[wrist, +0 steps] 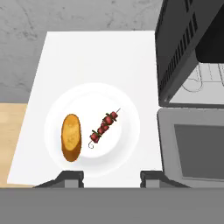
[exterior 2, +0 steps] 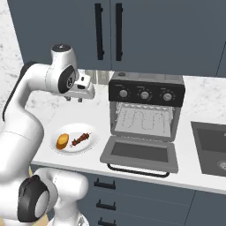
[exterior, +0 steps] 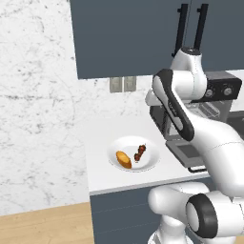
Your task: Pick up the kebab skewer and baguette bread, and place them inside the toaster oven. Close the toaster oven door and start by setting the timer.
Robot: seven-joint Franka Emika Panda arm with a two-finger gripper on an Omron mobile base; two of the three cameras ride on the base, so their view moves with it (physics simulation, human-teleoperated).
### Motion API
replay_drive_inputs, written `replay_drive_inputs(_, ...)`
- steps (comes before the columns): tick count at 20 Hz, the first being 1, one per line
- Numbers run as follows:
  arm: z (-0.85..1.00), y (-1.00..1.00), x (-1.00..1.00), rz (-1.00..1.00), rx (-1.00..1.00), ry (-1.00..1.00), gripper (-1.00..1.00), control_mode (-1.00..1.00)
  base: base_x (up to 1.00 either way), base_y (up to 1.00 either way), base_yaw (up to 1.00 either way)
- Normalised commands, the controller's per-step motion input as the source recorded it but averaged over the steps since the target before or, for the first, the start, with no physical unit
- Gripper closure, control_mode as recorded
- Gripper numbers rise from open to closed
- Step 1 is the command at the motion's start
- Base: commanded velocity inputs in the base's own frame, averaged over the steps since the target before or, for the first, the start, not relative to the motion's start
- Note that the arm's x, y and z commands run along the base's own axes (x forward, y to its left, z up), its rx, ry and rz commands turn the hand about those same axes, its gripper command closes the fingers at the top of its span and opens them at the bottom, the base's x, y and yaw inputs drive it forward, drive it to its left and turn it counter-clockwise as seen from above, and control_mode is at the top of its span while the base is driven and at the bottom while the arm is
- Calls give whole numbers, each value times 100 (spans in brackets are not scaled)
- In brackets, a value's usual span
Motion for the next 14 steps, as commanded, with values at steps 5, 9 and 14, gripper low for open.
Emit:
replay_drive_inputs(5, -4, -25, -26, 0, 3, -3, -100, -100, 0, 0, 0)
replay_drive_inputs(9, -1, -71, -53, 1, 6, -13, -100, -100, 0, 0, 0)
replay_drive_inputs(14, 0, -78, -51, 2, 4, -14, -100, -100, 0, 0, 0)
